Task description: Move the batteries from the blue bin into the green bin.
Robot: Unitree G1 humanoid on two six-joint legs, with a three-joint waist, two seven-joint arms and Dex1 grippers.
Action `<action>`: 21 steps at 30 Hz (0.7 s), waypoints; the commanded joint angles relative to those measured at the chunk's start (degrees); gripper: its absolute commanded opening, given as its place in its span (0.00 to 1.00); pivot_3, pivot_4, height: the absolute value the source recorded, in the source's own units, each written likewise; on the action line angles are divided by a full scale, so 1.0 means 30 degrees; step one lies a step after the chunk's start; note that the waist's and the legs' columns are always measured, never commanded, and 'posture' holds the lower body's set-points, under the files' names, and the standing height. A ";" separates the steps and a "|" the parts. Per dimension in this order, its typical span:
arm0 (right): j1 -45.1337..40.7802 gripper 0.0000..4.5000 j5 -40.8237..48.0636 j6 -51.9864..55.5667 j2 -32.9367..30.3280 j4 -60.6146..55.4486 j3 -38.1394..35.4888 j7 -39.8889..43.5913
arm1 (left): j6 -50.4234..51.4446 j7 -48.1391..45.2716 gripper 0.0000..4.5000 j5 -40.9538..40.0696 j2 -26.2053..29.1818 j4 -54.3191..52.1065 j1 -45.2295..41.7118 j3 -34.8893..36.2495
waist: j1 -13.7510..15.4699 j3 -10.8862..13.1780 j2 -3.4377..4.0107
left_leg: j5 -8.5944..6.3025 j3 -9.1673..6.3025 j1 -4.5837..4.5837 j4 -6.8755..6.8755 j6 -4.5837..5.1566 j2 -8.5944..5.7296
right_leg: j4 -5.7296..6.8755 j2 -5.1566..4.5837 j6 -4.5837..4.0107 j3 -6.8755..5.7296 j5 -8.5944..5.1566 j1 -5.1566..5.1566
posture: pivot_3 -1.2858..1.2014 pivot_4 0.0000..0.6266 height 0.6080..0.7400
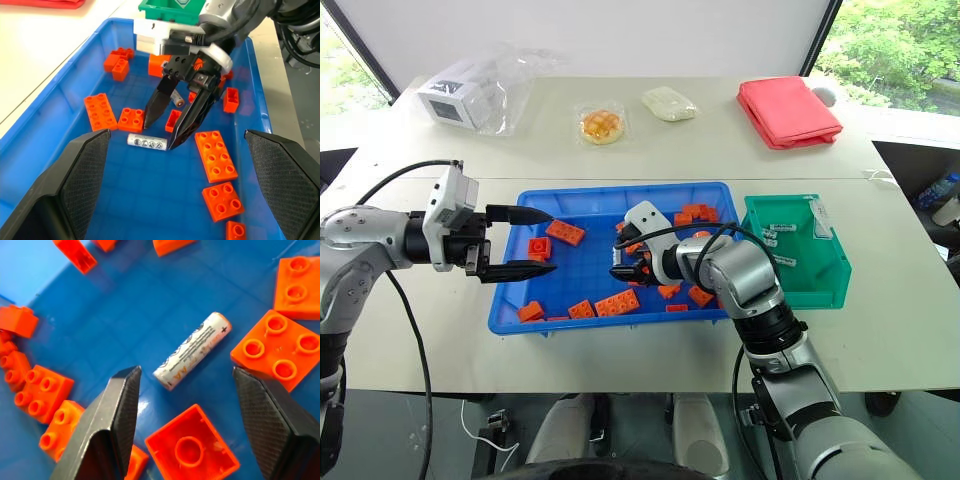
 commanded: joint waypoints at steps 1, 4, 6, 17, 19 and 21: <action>-0.0367 0.66 -0.0250 -0.0564 0.0536 0.0953 0.0569 -0.0243 | -0.0156 0.0025 1.00 -0.0147 0.0318 -0.0340 -0.0228 0.0708 | -0.0010 -0.0001 0.0000 | 0.0000 -0.0002 0.0002 0.0000 0.0000 0.0001 | 0.0001 0.0003 -0.0001 0.0000 0.0000 0.0001 | 0.52 0.24 0.95; -0.0791 0.66 -0.0726 -0.1469 0.0964 0.2077 0.0962 -0.0431 | -0.0212 0.0033 1.00 -0.0102 0.0280 -0.0238 -0.0360 0.0592 | -0.0002 -0.0001 -0.0001 | 0.0000 -0.0006 0.0005 0.0000 0.0000 0.0002 | 0.0003 0.0006 -0.0001 -0.0001 0.0000 0.0004 | 0.52 0.24 0.95; -0.0939 0.66 -0.1036 -0.2106 0.0997 0.2576 0.1442 -0.0338 | -0.0235 0.0049 1.00 -0.0076 0.0223 -0.0173 -0.0476 0.0505 | -0.0006 -0.0004 -0.0005 | 0.0000 -0.0003 0.0005 0.0000 0.0000 0.0002 | 0.0001 0.0005 -0.0003 0.0000 -0.0001 0.0006 | 0.52 0.24 0.95; -0.0900 0.01 0.0336 -0.1104 -0.0463 -0.0517 -0.0723 0.0771 | -0.0808 -0.0141 1.00 0.0207 -0.0306 0.0594 -0.0958 -0.0028 | 0.0058 -0.0004 -0.0006 | 0.0000 -0.0009 0.0004 -0.0002 -0.0001 0.0003 | -0.0002 0.0004 -0.0034 -0.0003 -0.0020 0.0009 | 0.52 0.24 0.95; -0.1234 0.01 0.1446 -0.0105 -0.1242 -0.1883 -0.2497 0.1257 | -0.0939 -0.0165 1.00 0.0285 -0.0536 0.0730 -0.1065 -0.0174 | 0.0140 0.0006 -0.0005 | 0.0000 -0.0007 -0.0012 -0.0001 0.0000 0.0000 | -0.0004 -0.0004 -0.0034 -0.0003 -0.0020 0.0003 | 0.52 0.24 0.95; -0.1870 0.01 0.2638 0.1453 -0.3651 -0.2812 -0.5508 0.2064 | -0.1083 -0.0258 1.00 0.0428 -0.0844 0.0874 -0.1149 -0.0414 | 0.0201 0.0012 -0.0002 | 0.0000 0.0000 -0.0019 0.0004 0.0000 -0.0005 | -0.0021 -0.0015 -0.0004 -0.0003 -0.0003 0.0006 | 0.52 0.24 0.95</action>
